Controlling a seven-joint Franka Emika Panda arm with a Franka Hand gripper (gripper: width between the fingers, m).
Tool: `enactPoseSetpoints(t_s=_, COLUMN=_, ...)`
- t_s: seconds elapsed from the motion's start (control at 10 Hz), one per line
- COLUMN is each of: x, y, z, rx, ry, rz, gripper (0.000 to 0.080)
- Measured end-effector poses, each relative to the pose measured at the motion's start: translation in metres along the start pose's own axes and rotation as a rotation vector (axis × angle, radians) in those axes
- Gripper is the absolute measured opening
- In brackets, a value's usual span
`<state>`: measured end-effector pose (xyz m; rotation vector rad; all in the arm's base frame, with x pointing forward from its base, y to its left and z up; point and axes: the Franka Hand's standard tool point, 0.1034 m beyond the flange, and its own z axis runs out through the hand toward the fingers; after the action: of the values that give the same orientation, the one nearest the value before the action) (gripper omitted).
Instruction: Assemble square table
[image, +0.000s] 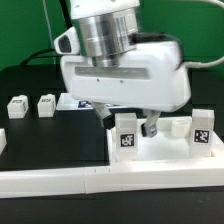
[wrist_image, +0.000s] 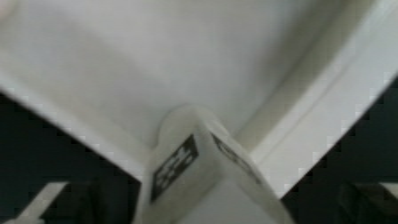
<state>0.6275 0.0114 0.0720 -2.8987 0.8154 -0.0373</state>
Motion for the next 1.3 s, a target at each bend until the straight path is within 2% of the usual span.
enactPoseSetpoints(t_s=0.2, x=0.0003, y=0.0059, z=0.0034, rx=-0.003, ry=0.004, rz=-0.210, gripper=0.0649)
enactPoseSetpoints(t_s=0.4, x=-0.0004, y=0.0071, z=0.0046, rx=-0.001, ry=0.031, rz=-0.226, gripper=0.0649)
enactPoseSetpoints(t_s=0.6, x=-0.0002, y=0.0072, z=0.0050, rx=-0.001, ry=0.031, rz=-0.210, gripper=0.0384)
enactPoseSetpoints(t_s=0.7, x=-0.0004, y=0.0071, z=0.0052, rx=0.003, ry=0.030, rz=-0.139, gripper=0.0384)
enactPoseSetpoints(t_s=0.8, x=-0.0003, y=0.0072, z=0.0052, rx=0.005, ry=0.030, rz=-0.056, gripper=0.0290)
enactPoseSetpoints(t_s=1.0, x=0.0018, y=0.0084, z=0.0041, rx=0.012, ry=0.024, rz=0.149, gripper=0.0290)
enactPoseSetpoints(t_s=1.1, x=0.0035, y=0.0120, z=0.0043, rx=0.025, ry=0.013, rz=0.277, gripper=0.0290)
enactPoseSetpoints(t_s=1.3, x=0.0000, y=0.0101, z=0.0047, rx=0.043, ry=-0.016, rz=0.605, gripper=0.0290)
